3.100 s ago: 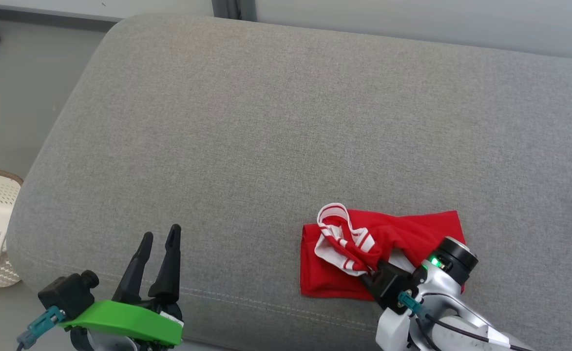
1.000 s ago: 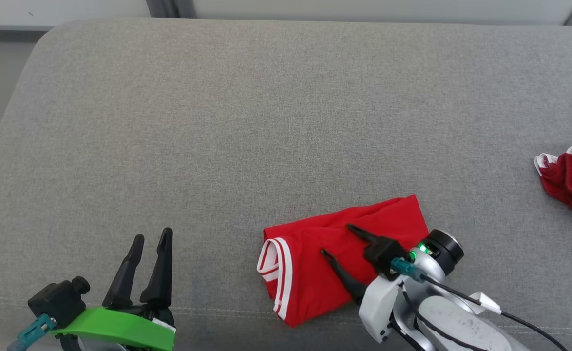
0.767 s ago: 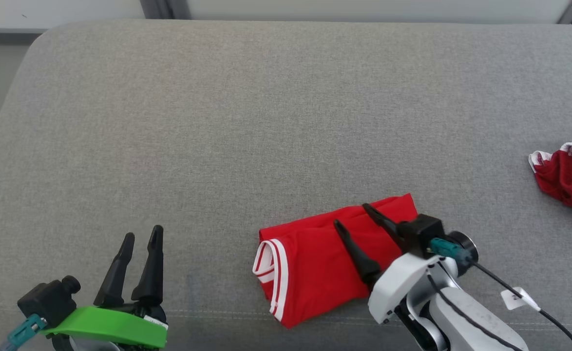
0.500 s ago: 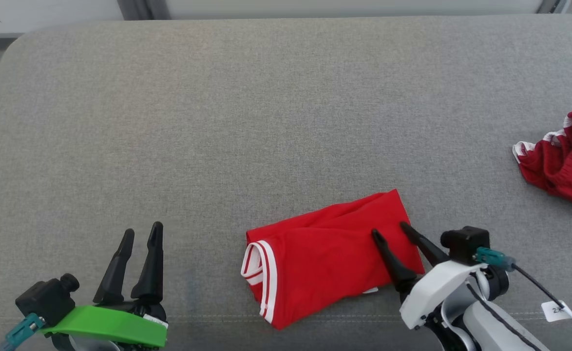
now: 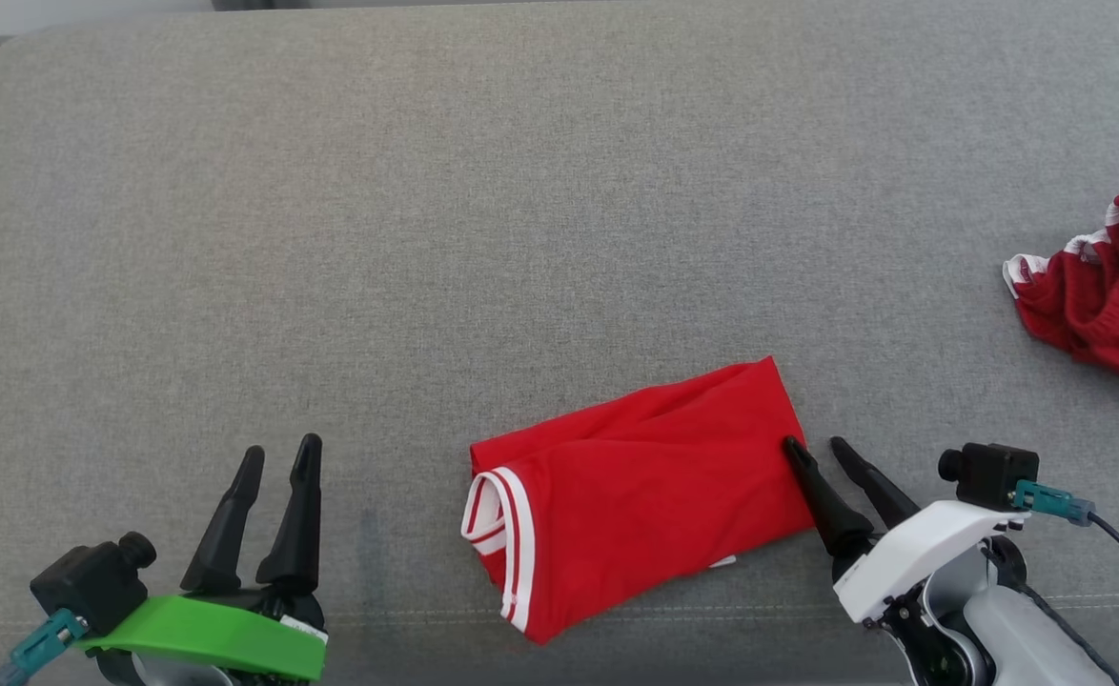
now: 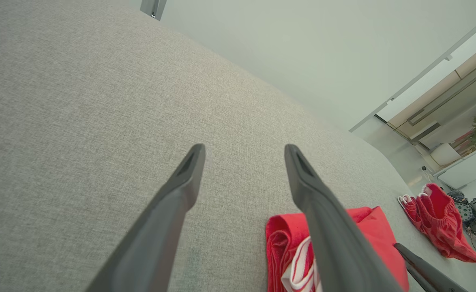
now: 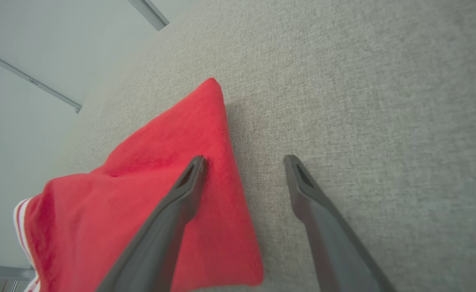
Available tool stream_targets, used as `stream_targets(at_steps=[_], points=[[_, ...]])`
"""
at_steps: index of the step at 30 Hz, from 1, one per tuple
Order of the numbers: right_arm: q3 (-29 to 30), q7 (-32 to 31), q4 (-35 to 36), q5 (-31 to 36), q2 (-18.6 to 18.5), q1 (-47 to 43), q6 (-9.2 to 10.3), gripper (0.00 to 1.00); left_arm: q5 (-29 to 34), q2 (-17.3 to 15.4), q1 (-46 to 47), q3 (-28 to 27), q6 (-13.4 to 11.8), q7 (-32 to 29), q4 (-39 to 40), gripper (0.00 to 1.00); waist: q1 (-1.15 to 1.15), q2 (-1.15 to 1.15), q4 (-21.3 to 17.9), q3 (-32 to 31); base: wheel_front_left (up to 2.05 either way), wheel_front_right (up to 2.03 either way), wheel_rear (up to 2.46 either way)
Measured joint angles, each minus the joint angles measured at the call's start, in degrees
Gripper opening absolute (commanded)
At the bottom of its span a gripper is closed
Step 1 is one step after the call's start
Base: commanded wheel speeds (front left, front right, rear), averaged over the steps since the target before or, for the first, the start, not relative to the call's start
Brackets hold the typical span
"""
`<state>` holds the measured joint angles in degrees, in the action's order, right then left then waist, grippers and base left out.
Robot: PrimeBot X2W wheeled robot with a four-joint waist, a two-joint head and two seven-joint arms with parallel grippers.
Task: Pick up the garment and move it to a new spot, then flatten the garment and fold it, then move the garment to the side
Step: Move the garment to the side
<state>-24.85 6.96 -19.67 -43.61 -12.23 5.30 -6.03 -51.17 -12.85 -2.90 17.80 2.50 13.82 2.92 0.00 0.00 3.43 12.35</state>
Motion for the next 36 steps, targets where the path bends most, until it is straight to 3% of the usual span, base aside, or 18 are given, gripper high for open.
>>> stream_targets(at_steps=[15, 25, 26, 27, 28, 36], points=[[-1.6, -6.4, -0.1, -10.5, -1.5, 0.4, -1.11, 1.0, 0.0, 0.0, 0.9, 0.4, 0.0, -0.2, 0.1, 1.0, 0.0, 0.0, 0.6, 0.6, 0.0, 0.0, 0.0], [-6.2, -11.8, 3.5, -16.9, -3.2, 1.6, -1.1, 1.0, 0.0, 1.2, 2.4, 1.3, 0.0, -0.6, -0.5, 1.0, 0.0, 0.0, 3.0, 0.5, 0.0, 0.0, 0.0], [-6.4, -12.1, 3.6, -16.9, -3.7, 1.7, -1.1, 0.49, 0.0, 1.2, 2.4, 1.4, 0.0, -0.6, -0.5, 1.0, 0.0, 0.0, 3.3, 0.5, 0.0, 0.0, 0.0], [-6.4, -12.1, 3.7, -16.9, -4.1, 1.9, -1.1, 0.32, 0.0, 1.3, 2.4, 1.4, 0.1, -0.6, -0.6, 1.0, 0.0, 0.0, 3.5, 0.5, 0.0, 0.0, 0.0], [-6.4, -12.1, 3.7, -17.0, -4.4, 2.1, -1.1, 0.0, 0.0, 1.4, 2.4, 1.4, 0.1, -0.6, -0.7, 1.0, 0.0, 0.0, 3.7, 0.5, 0.0, 0.0, 0.0], [-7.4, -13.9, 5.5, -18.2, -7.1, 4.6, -1.08, 0.0, 0.0, 1.6, 2.4, 0.9, 0.1, -0.6, -1.1, 1.0, 0.0, 0.0, 4.6, 0.2, 0.0, 0.0, 0.0]])
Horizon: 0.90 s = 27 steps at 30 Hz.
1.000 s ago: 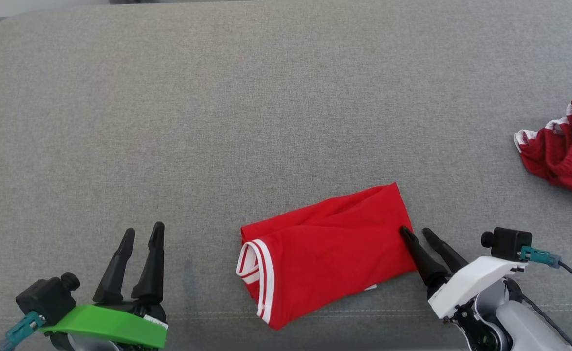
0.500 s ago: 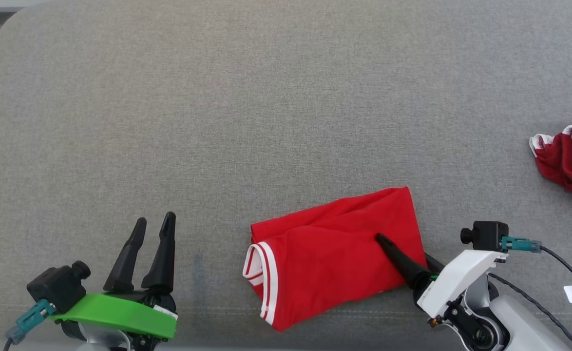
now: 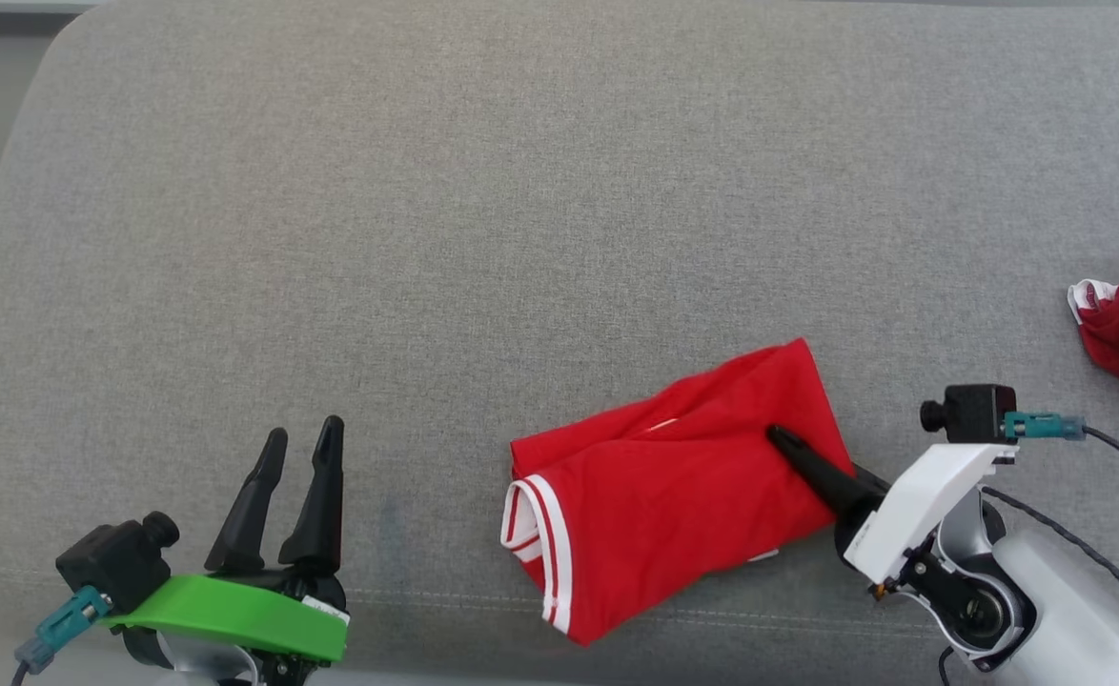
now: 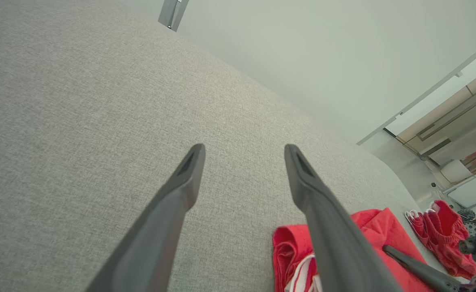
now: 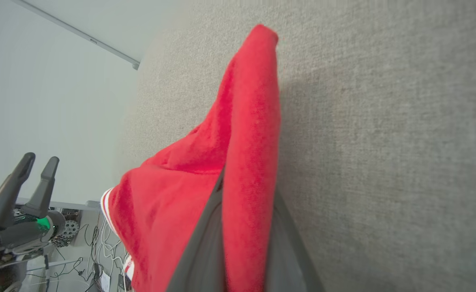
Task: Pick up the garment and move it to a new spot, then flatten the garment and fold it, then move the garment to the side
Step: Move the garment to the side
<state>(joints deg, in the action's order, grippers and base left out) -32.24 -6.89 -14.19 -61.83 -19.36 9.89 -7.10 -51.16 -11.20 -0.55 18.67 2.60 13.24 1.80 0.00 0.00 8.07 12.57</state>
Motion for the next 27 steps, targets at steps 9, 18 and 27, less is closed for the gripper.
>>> stream_targets(at_steps=[9, 18, 27], points=[[1.1, -2.6, 2.3, -1.3, -4.0, 7.7, 0.0, 0.0, 0.0, 0.3, 0.0, -0.2, 0.4, 0.0, -0.3, 1.0, 0.0, 0.0, -1.1, -0.5, 0.0, 0.0, 0.0], [4.2, -5.7, -1.1, -2.9, -7.0, 11.8, 0.0, 0.0, 1.0, -0.5, 0.0, -0.2, 0.4, 0.4, -0.1, 1.0, 0.0, 0.0, -2.9, -0.4, 0.0, 0.0, 0.0], [8.0, -6.9, -2.9, -4.4, -10.1, 16.4, 0.13, 0.0, 2.1, -2.0, 0.0, -0.1, 0.3, -1.0, 2.0, 1.0, 0.0, 0.0, -4.7, 1.3, 0.0, 0.0, 0.0]])
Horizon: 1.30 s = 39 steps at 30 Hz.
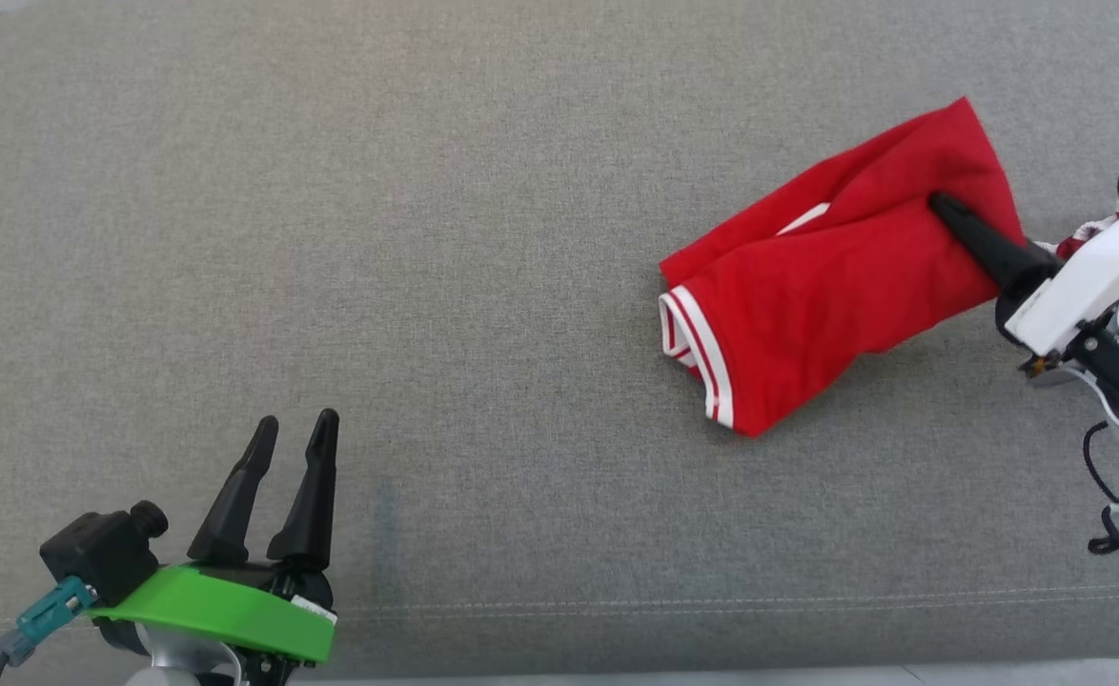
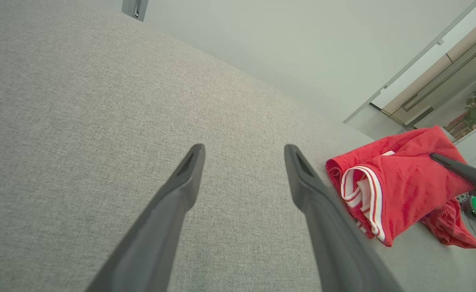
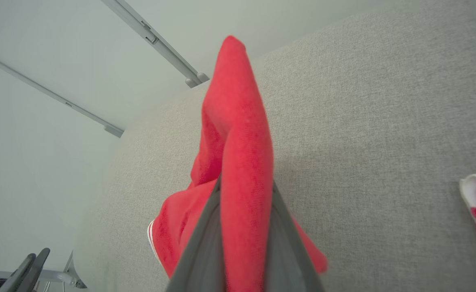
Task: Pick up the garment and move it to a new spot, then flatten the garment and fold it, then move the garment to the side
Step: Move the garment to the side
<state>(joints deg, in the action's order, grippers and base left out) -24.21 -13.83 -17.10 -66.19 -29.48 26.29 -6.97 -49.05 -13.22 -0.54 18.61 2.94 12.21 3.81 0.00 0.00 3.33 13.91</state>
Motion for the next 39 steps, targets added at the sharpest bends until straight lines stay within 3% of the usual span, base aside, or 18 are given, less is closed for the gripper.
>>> stream_targets(at_steps=[10, 20, 32, 39], points=[[5.1, -1.4, -1.4, -0.5, -3.7, 10.0, 2.15, 0.0, 0.9, -1.0, 3.9, 0.8, -0.5, -2.4, 3.4, 1.0, 0.0, 0.0, -1.5, 5.8, 0.0, 0.0, 0.0], [7.3, -0.5, -4.4, -1.0, -3.0, 15.0, 3.94, 0.0, 1.4, -2.5, 4.9, 0.2, -1.3, -3.9, 4.3, 1.0, 0.0, 0.0, -3.1, 11.2, 0.0, 0.0, 0.0], [5.5, 2.5, -5.7, -0.8, 0.1, 15.5, 1.93, 0.0, 1.5, -3.1, 5.4, -0.5, -2.0, -4.4, 4.2, 1.0, 0.0, 0.0, -8.3, 12.6, 0.0, 0.0, 0.0], [5.4, 3.7, -5.8, -0.8, 0.1, 15.5, 1.43, 0.0, 1.5, -3.6, 5.4, -0.6, -2.0, -4.6, 3.8, 1.0, 0.0, 0.0, -12.1, 11.9, 0.0, 0.0, 0.0]])
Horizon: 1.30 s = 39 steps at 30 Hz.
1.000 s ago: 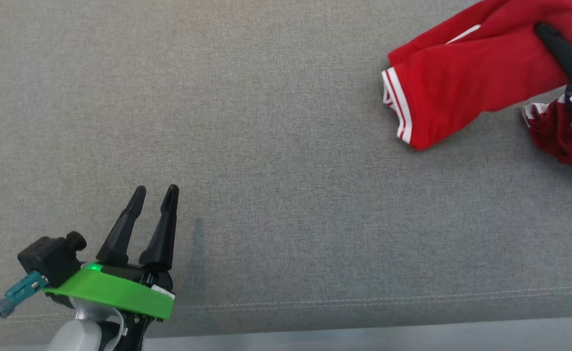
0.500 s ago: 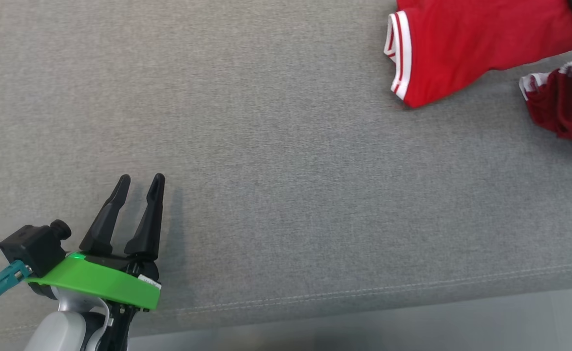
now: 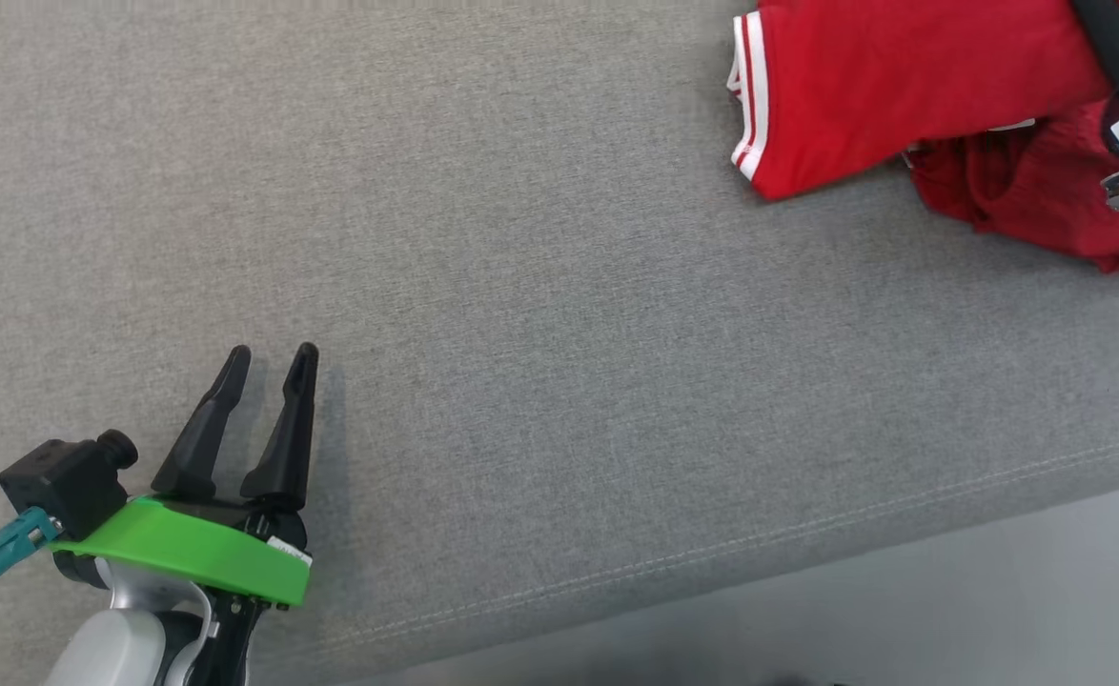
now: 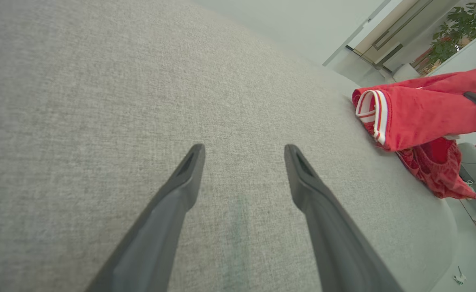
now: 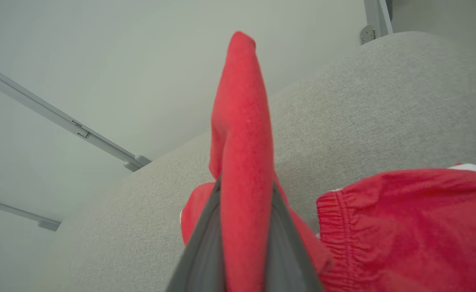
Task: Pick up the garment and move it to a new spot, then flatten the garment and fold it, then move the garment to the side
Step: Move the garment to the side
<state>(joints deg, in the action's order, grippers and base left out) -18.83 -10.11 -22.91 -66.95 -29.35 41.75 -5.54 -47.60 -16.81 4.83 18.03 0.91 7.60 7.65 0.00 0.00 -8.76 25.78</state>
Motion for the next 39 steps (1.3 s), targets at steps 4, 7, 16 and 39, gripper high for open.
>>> stream_targets(at_steps=[4, 7, 16, 39], points=[[0.2, 0.1, -0.3, 0.0, -0.3, -0.3, -0.43, 0.0, 0.0, 0.0, -0.1, 0.4, 0.0, -0.5, -0.2, 1.0, 0.0, 0.0, -1.7, -0.6, 0.0, 0.0, 0.0], [0.3, 0.5, -0.3, -0.1, -0.4, -1.0, -0.46, 0.0, 0.0, 0.0, -0.1, 0.6, -0.5, -0.5, -0.3, 1.0, 0.0, 0.0, -2.7, -1.2, 0.0, 0.0, 0.0], [0.3, 1.6, 0.7, -0.7, -0.3, -2.5, -0.98, 0.0, 0.0, 0.1, -0.1, 1.5, -0.5, -1.1, -0.5, 1.0, 0.0, 0.0, -4.1, -2.6, 0.0, 0.0, 0.0], [-3.9, 0.4, 7.8, -0.7, -0.9, -3.2, -1.51, 0.0, 0.0, 3.3, -0.2, 3.1, -0.4, 0.3, -4.0, 1.0, 0.0, 0.0, -0.9, -7.1, 0.0, 0.0, 0.0]])
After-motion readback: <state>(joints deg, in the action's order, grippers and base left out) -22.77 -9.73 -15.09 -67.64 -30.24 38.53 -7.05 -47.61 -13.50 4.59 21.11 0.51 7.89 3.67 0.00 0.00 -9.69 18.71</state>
